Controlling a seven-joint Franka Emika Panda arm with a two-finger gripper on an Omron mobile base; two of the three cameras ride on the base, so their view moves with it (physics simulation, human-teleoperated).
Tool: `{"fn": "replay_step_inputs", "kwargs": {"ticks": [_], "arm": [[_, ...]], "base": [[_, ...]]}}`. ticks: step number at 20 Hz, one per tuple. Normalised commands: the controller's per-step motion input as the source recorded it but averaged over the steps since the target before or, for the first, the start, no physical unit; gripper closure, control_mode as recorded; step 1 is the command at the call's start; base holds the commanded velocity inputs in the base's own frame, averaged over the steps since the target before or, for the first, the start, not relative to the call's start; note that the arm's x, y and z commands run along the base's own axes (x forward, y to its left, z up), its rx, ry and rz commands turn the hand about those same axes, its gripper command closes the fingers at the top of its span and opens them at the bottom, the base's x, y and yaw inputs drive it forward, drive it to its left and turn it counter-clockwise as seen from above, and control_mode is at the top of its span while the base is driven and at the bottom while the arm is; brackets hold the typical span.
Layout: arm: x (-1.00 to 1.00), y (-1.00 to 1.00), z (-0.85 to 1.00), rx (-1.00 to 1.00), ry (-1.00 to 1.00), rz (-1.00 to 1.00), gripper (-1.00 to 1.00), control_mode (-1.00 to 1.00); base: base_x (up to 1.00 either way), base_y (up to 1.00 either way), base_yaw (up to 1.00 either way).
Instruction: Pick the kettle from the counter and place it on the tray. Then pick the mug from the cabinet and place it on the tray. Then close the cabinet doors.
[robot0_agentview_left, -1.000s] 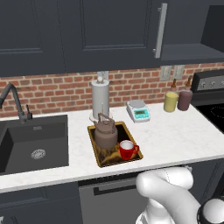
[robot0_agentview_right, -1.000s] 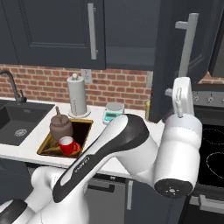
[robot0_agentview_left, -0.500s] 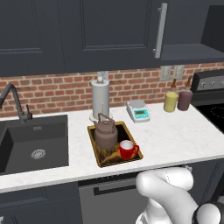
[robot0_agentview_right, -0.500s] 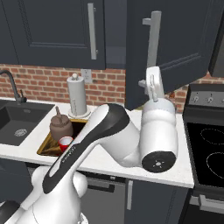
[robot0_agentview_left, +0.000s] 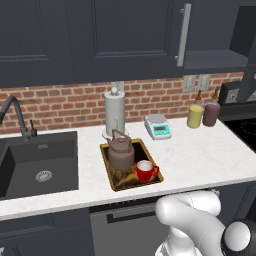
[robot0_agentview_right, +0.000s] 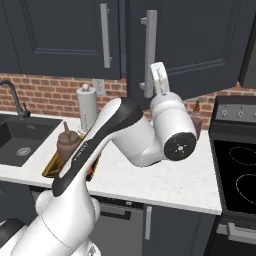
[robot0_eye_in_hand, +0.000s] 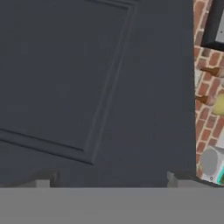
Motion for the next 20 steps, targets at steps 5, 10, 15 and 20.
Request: {"fn": "replay_step_inputs", "kwargs": {"ticks": [5,10,15,20], "arm": [[0.73,0.46,0.0,0.0,0.08,0.19,-1.0,-1.0],[0.77,0.43,-0.03,0.0,0.03,0.17,-1.0,-1.0],[0.76,0.46,-0.09,0.0,0.02,0.15,-1.0,-1.0],[0.76,0.48,-0.12,0.0,0.01,0.13,-1.0,-1.0]], "base": [[0.0,0.0,0.0],[0.0,0.0,0.0],[0.0,0.0,0.0],[0.0,0.0,0.0]]}}
